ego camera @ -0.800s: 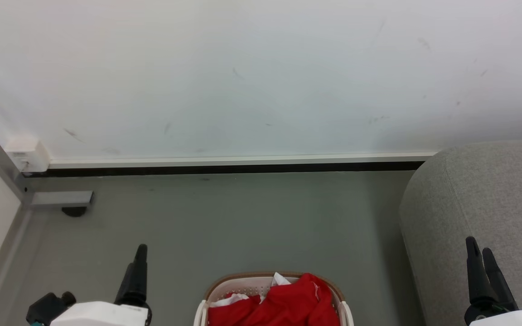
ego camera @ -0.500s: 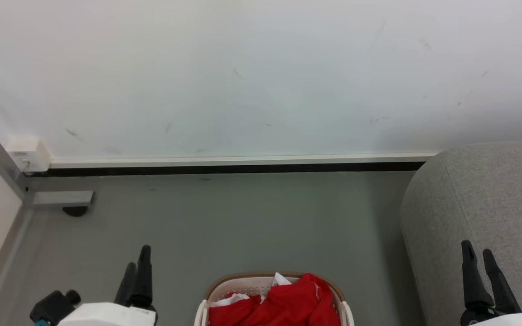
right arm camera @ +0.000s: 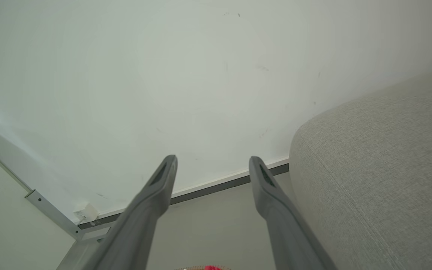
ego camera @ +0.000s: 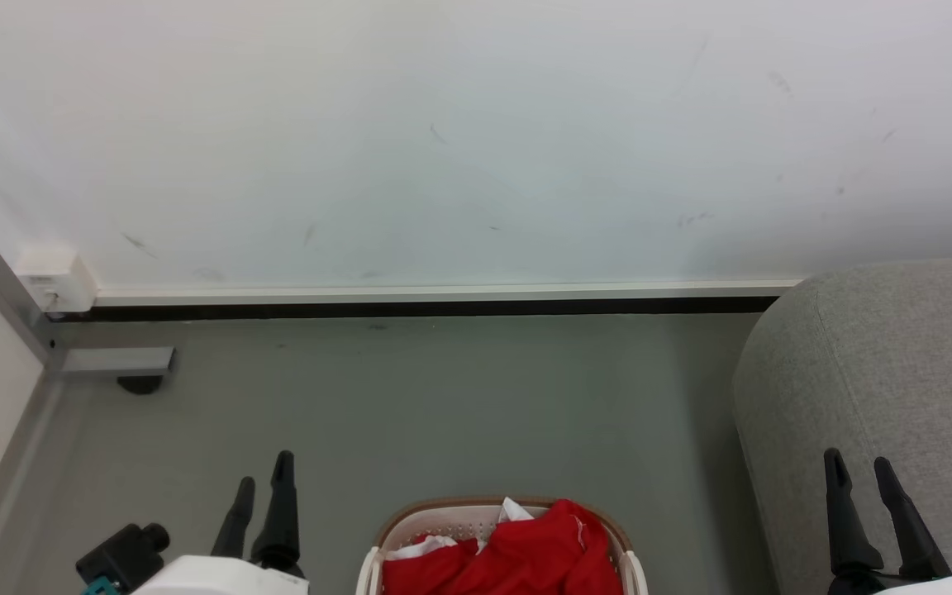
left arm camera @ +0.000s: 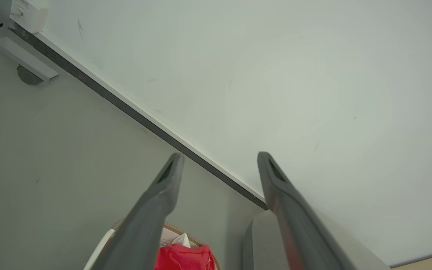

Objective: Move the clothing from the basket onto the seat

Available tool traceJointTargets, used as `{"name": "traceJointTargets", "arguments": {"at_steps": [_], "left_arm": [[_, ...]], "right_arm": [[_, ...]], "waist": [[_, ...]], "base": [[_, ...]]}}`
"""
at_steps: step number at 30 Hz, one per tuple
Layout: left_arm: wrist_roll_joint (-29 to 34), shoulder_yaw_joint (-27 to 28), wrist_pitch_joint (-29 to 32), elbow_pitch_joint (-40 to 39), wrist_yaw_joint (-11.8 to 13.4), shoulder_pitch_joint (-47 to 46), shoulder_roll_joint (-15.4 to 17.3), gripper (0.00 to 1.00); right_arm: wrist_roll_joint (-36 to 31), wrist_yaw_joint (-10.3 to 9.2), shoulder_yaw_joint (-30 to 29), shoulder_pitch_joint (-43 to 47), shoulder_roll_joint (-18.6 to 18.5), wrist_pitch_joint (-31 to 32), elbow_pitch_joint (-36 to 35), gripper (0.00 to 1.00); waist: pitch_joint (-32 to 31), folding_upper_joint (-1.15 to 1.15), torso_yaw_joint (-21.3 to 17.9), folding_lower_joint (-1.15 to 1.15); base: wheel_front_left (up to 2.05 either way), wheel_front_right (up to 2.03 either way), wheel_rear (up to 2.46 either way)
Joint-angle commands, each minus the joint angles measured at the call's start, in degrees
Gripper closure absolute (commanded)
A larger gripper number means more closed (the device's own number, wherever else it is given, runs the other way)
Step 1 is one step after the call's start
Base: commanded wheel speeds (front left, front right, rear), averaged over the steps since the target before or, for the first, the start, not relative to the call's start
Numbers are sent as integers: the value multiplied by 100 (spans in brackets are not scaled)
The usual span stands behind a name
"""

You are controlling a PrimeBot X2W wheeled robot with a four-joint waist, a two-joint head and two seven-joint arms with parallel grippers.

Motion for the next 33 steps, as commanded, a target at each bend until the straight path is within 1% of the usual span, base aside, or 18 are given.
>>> {"name": "traceJointTargets", "arguments": {"at_steps": [1,11,22,33], "left_arm": [[207,-13,-72,-77,17,-37,46,0],[917,-96,-220,-69,50,-1,49,0],[1636,-123,-396,-14,73,34,52,0],[2231,-91,-524,13,75,38,55,0]], "right_arm": [[-213,-6,-46,-9,11,-39,-17,0],[-1009,-7,-148,49,110,-89,20,0],[-1701,-9,-266,94,213,-139,63,0],[-2125,-10,-368,183,311,-181,113,0]], "waist": [[0,0,3,0],[-12,0,16,0],[-22,0,30,0],[-20,0,35,0]], "base": [[0,0,0],[0,0,0],[0,0,0],[0,0,0]]}}
